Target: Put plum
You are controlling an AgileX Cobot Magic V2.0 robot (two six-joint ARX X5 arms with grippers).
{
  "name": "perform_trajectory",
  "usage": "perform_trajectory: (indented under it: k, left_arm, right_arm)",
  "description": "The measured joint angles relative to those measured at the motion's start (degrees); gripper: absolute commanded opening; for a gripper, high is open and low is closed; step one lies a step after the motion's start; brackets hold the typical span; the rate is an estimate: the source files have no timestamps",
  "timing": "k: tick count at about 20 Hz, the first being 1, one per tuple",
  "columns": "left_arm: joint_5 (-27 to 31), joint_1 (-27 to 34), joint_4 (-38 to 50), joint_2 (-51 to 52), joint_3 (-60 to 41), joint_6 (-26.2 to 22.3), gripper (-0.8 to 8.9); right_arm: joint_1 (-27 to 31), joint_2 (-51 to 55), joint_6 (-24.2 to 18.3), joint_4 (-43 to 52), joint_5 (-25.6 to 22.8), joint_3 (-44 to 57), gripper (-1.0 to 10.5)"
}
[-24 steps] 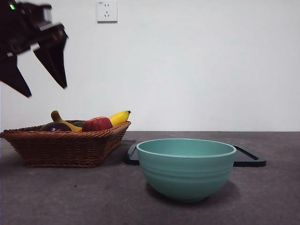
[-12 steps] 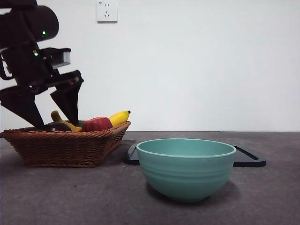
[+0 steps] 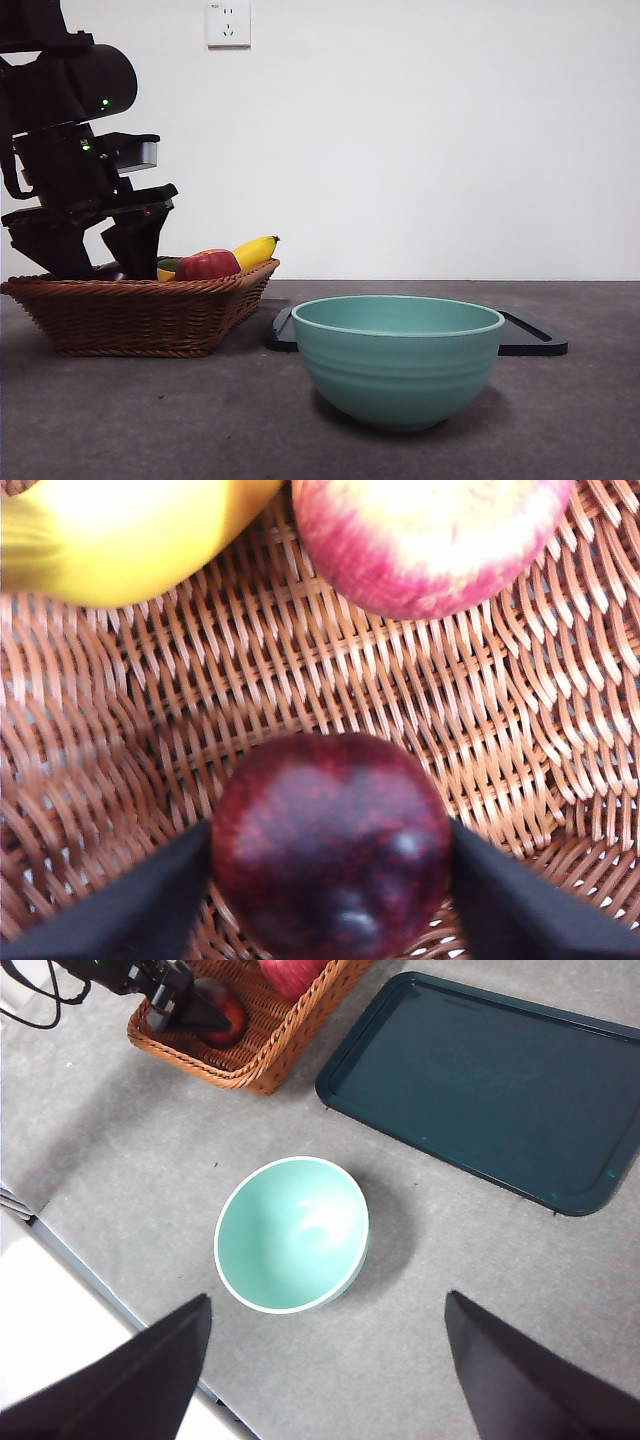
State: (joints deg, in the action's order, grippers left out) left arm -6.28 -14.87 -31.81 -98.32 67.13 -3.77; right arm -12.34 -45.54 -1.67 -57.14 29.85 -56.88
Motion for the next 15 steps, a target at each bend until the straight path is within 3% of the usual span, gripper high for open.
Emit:
perform_trajectory:
  k: [8, 15]
  left_arm:
    - [0.07, -0.22, -0.92, 1.62, 0.31, 0.0, 2.17]
    - [-2.45, -6.62, -6.45, 18.34, 2.8, 0.0, 2.17]
  right_arm:
    - [0.0, 0.0, 0.0, 0.0, 0.0, 0.0, 3.7]
    - [0.0, 0.0, 0.0, 0.0, 0.0, 0.0, 3.7]
